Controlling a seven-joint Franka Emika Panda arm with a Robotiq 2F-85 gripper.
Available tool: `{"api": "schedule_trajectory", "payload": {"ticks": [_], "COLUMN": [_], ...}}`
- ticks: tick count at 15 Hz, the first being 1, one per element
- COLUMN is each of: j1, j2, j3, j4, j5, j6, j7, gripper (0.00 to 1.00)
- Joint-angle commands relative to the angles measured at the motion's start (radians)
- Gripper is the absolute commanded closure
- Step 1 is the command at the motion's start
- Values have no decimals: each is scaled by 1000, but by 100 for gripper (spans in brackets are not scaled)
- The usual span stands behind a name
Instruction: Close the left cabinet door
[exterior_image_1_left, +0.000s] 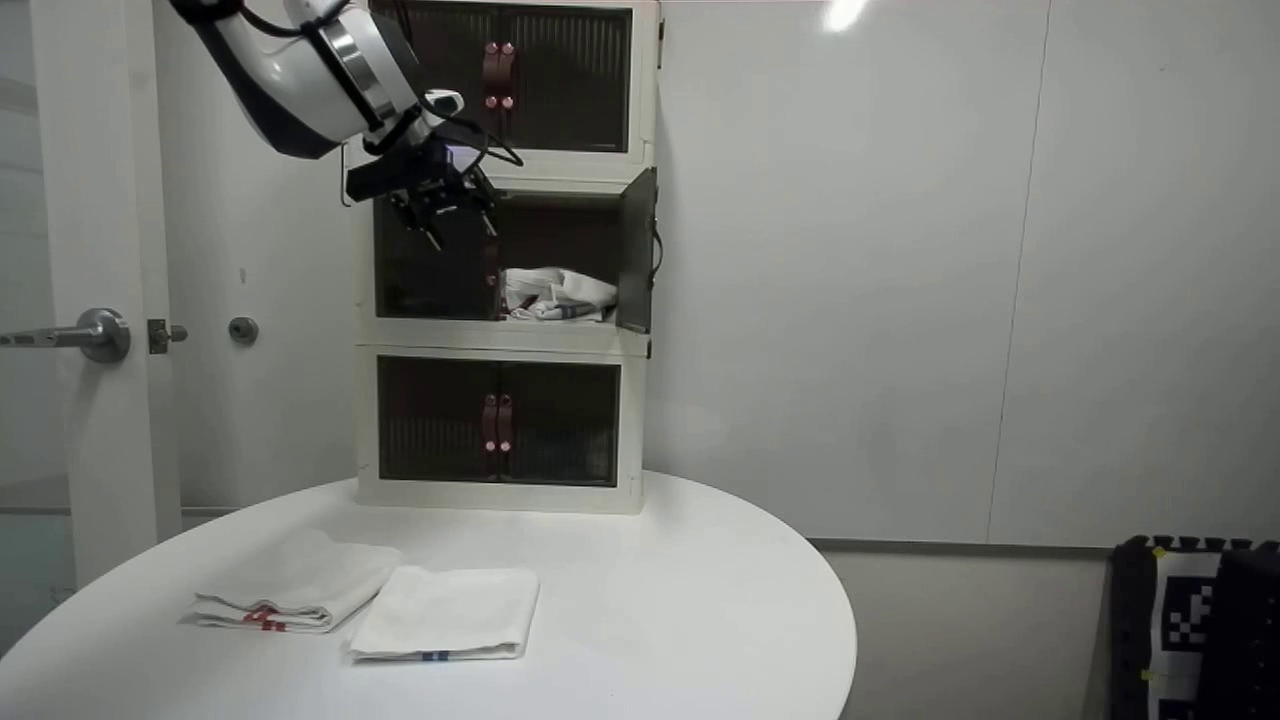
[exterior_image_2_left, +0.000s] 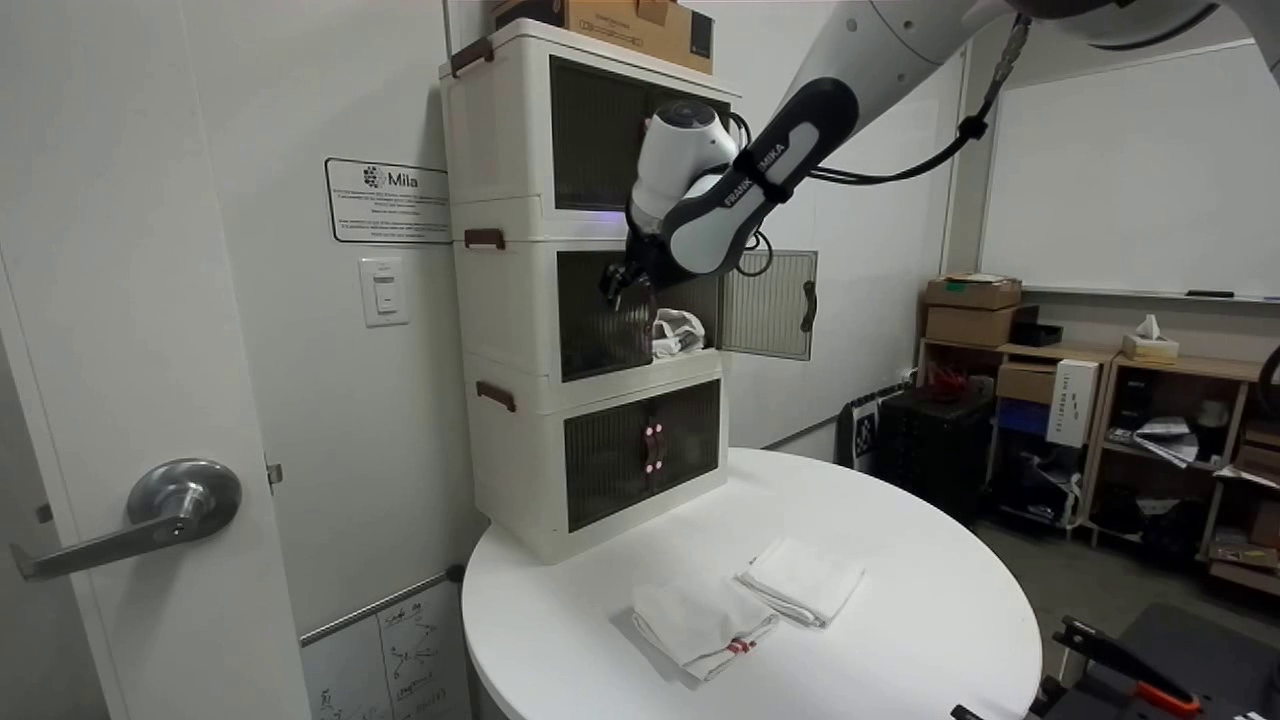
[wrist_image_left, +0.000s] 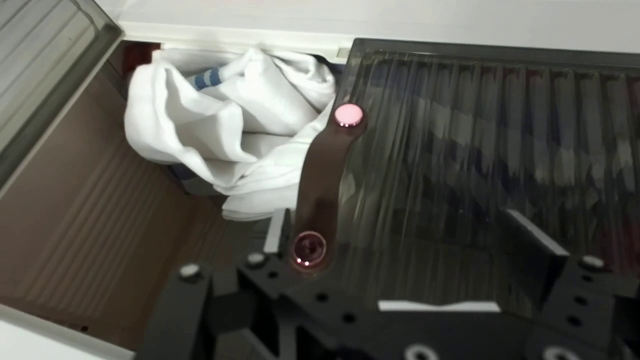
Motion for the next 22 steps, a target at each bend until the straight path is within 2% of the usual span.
{"api": "schedule_trajectory", "payload": {"ticks": [1,3,5,6,9,11,12,14,15,16,19,22], "j1": [-8,-33,-120,-210,-426,-577,-634,-677,-528,-519,-449,-417], "j2": [24,-2,-62,-113,-229,-282,-311,-403,-462,-500,-612,-713], "j3": [-11,19,136,243,467,619,667,645,453,404,197,48], "j4": [30,-4,-90,-165,-308,-328,-329,-338,-345,-353,-379,-421], "j5": [-15,20,150,186,364,507,586,729,803,817,785,731], "j6": [38,31,-10,-30,-127,-267,-349,-528,-597,-658,-827,-975], "j7": [-7,-51,-228,-294,-520,-670,-746,-861,-897,-900,-905,-958], "gripper": [0,0,0,0,0,0,0,0,0,0,0,0]}}
